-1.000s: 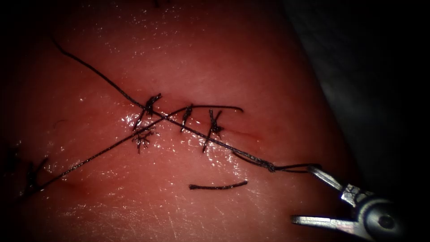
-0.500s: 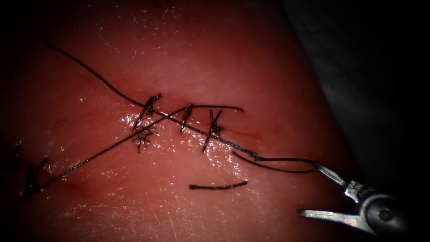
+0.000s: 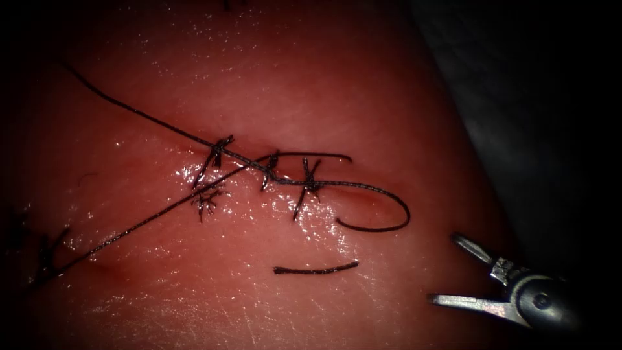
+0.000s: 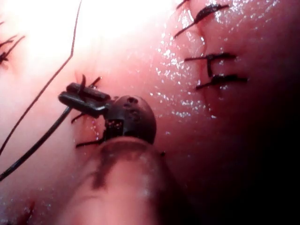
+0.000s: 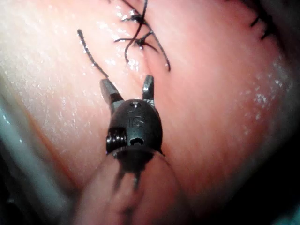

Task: Wound Closure
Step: Pull the string through the cut with the right gripper

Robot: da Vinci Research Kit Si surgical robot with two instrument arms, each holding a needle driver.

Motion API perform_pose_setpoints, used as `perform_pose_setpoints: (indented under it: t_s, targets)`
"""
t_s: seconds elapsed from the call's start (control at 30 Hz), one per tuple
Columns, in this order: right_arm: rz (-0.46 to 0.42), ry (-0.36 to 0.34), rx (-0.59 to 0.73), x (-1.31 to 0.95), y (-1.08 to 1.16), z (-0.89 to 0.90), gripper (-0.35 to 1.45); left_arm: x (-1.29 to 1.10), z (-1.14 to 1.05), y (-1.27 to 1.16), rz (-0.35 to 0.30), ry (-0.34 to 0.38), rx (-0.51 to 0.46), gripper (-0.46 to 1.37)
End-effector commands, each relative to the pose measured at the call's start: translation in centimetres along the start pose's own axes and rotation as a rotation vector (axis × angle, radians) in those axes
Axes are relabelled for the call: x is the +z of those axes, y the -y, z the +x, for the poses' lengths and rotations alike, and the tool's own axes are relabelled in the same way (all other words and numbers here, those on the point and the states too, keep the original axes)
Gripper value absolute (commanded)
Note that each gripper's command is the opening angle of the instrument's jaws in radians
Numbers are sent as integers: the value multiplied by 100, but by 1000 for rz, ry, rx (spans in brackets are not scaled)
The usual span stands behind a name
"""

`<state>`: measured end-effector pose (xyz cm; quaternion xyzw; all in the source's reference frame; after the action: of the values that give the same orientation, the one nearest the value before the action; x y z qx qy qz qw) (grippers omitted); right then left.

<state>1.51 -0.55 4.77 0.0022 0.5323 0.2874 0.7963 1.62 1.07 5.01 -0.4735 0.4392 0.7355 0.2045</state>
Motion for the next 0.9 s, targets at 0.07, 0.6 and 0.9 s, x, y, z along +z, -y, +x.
perform_pose_setpoints:
  t_s: [0.07, 0.6, 0.9]
  targets:
    - [-2, 0, 0, 8, 0, 0, 115, -3, -6, 9, 0, 12, 4, -35]
    - [32, 20, 16, 109, 2, -39, 107, 0, -8, 4, 15, 35, 10, -35]
    - [0, 17, 76, 120, -6, -36, 90, 1, -6, -2, 19, 35, 8, -35]
